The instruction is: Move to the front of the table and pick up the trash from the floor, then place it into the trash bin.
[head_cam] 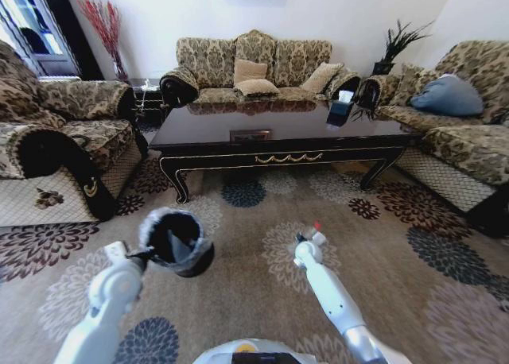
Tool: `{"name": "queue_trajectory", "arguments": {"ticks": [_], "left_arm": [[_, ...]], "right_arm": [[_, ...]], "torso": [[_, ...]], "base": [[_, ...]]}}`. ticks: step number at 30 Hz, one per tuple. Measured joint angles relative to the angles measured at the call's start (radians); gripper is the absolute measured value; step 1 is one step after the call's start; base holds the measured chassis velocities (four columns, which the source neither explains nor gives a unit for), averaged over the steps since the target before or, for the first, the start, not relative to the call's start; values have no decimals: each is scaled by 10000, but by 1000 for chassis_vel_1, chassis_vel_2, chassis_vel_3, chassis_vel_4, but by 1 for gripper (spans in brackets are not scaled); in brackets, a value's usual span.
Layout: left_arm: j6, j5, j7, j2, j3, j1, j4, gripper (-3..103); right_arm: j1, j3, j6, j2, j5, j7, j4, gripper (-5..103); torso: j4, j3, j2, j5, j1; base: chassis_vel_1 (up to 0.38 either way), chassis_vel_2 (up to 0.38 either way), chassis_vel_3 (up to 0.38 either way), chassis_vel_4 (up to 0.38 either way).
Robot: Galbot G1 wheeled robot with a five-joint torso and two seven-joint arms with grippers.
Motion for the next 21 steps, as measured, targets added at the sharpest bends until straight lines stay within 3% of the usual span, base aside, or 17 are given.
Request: {"name": "queue_trajectory", "arguments": {"ticks": [1, 5, 11, 14, 21], "left_arm": [[0, 0, 0, 0, 0, 0, 0, 2], [2, -40, -55, 165, 995, -792, 493, 2], [-7, -1057, -461, 391, 1925, -2059, 1303, 1], [-4, -1272, -560, 250, 2250, -2477, 1696, 1], [-6, -1357, -619, -282, 3149, -3639, 2830, 1]], "right_arm": [[0, 0, 0, 0, 0, 0, 0, 26], [76, -1138, 1093, -722, -152, -668, 1478, 26], [572, -2773, 2337, -1293, -919, -1743, 2532, 26], [906, -3496, 2657, -1253, -1455, -1906, 2688, 26], [1514, -4733, 2950, -1360, -2655, -1906, 3026, 26]], "torso": [[0, 0, 0, 0, 0], [-4, 0, -1, -2, 0], [-6, 1, -1, -2, 0], [5, 1, -1, 0, 0], [-5, 2, -2, -4, 1]], "base": [[0, 0, 0, 0], [0, 0, 0, 0], [0, 0, 0, 0], [0, 0, 0, 0], [0, 0, 0, 0]]}}
